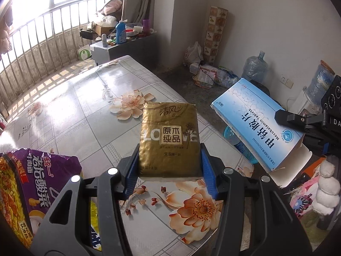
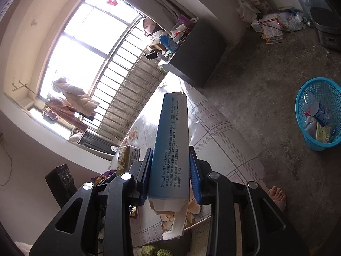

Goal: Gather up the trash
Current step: 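Carry the box and gold packet over the blue basket and open both tools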

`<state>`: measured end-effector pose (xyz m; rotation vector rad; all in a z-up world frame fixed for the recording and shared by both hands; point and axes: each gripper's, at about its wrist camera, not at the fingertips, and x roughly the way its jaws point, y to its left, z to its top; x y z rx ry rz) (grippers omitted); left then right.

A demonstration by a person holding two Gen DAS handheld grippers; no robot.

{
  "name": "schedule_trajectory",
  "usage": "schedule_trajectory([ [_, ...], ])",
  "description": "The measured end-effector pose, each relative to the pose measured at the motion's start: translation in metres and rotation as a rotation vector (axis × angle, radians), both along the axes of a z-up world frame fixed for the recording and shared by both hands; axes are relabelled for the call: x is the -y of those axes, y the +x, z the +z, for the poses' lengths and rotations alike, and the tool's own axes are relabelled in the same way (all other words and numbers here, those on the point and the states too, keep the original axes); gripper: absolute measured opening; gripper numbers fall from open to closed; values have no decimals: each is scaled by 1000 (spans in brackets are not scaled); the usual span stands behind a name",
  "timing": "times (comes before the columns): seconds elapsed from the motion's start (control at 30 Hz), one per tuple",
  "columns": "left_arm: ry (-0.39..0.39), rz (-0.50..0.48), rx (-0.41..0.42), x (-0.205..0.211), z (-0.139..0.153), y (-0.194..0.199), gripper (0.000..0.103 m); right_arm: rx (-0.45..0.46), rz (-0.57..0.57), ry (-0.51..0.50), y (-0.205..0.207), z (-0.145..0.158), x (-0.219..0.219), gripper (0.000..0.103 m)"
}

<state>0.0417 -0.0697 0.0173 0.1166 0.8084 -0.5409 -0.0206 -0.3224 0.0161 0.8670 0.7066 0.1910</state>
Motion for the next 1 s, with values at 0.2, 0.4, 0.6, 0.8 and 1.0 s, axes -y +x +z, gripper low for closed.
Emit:
schedule_trajectory([
  [0.2, -69, -137, -38, 57, 21, 15, 49, 44, -181, -35, -41, 20, 53, 32],
  [0.4, -106, -301, -176, 143, 17, 31, 49, 9, -395, -73, -76, 16, 106, 32],
  [0.6, -71, -446, -310, 238, -10, 35, 49, -89, -568, -96, -89, -15, 153, 32],
  [0.8, 14, -533, -377, 327, -50, 40, 49, -184, -676, -53, -73, -63, 206, 32],
  [1.0, 39, -559, -390, 392, -95, 57, 69, -323, -757, -2, -42, -126, 263, 45],
])
